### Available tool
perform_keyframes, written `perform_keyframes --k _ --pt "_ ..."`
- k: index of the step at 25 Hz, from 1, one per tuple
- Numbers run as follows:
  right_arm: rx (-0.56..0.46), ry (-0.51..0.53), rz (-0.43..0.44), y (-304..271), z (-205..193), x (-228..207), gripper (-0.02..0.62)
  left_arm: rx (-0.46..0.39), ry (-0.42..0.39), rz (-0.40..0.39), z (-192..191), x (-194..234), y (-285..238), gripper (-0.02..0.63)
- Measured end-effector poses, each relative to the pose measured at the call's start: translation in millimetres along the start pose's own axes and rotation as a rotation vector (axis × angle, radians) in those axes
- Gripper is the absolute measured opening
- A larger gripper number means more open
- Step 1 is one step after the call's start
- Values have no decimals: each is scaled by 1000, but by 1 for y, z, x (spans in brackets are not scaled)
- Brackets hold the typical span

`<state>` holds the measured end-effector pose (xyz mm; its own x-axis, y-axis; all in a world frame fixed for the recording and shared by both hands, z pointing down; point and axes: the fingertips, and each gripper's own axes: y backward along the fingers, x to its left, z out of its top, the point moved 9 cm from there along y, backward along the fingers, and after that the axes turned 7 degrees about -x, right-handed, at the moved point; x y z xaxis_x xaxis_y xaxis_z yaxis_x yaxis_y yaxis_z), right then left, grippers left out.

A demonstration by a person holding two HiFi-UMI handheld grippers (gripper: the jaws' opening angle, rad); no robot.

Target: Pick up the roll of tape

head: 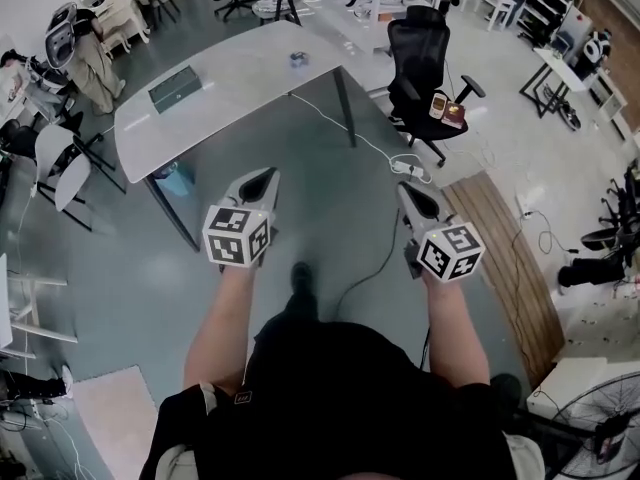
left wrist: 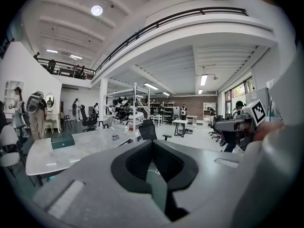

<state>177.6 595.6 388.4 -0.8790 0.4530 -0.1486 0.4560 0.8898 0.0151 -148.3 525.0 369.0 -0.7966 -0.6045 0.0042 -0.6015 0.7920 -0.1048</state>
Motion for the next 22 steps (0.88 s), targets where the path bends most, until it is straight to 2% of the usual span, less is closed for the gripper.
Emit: perform_keyframes --k 9,12,16,22 --pt "21 -12 -18 -76 -8 -32 3 2 48 -16 -11 71 -71 11" --pt "50 -7 -9 -122 -13 -44 3 -1 37 -24 -11 103 -100 11" --pt "74 1 10 -201 -13 -50 3 9 -15 -28 -10 158 -138 11" --pt "97 30 51 -299 -3 -28 3 -10 -6 -52 -3 239 -165 11"
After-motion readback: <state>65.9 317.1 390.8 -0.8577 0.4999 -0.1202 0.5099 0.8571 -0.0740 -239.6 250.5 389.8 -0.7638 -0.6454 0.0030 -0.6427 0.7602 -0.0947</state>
